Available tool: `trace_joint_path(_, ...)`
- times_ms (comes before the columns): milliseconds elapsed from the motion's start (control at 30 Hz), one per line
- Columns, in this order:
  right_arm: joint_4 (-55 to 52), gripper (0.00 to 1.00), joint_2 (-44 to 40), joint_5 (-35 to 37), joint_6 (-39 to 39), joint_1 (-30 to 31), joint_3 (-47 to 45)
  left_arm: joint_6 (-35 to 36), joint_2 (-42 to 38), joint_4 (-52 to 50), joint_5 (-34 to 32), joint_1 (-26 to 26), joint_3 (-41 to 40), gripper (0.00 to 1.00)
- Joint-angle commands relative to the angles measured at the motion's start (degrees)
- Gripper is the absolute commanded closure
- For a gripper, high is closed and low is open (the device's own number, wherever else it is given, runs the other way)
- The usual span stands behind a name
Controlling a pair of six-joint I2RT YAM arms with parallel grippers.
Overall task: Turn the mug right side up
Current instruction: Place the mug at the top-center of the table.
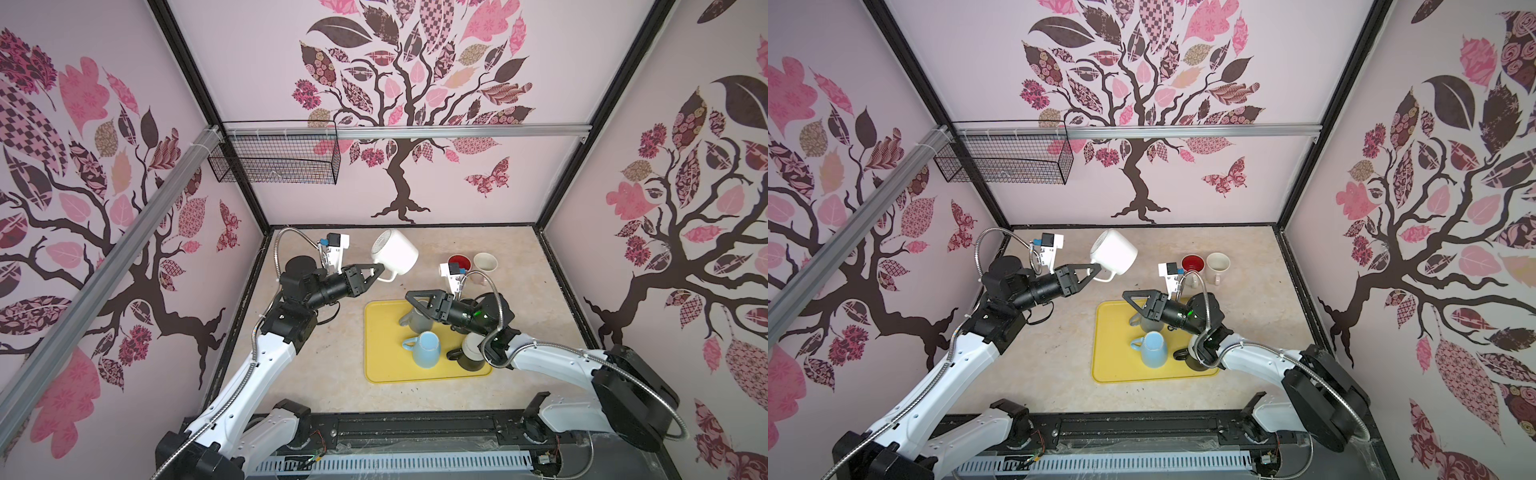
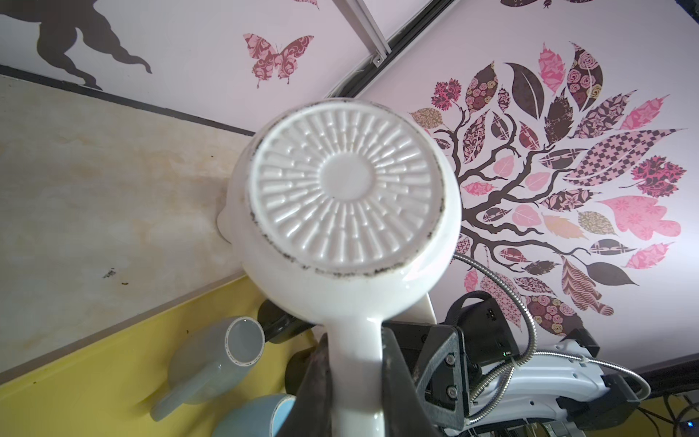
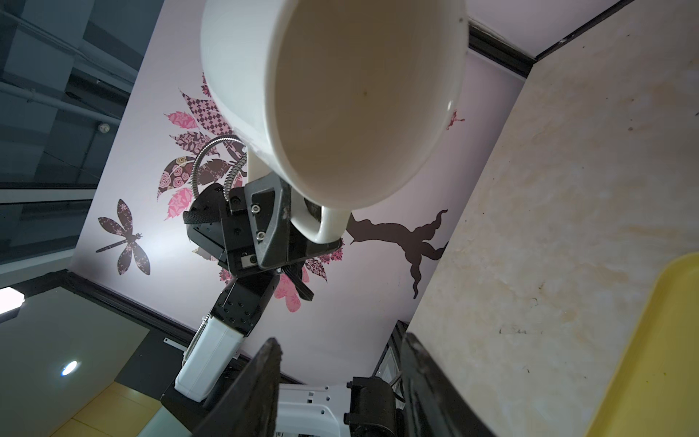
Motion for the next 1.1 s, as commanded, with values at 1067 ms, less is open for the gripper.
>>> trace_joint_path(1067, 19.24, 0.63, 11.68, 4.14, 10.82, 0.3, 12.01, -3.73, -3.42, 17.27, -4.22, -7.8, -7.05, 1.0)
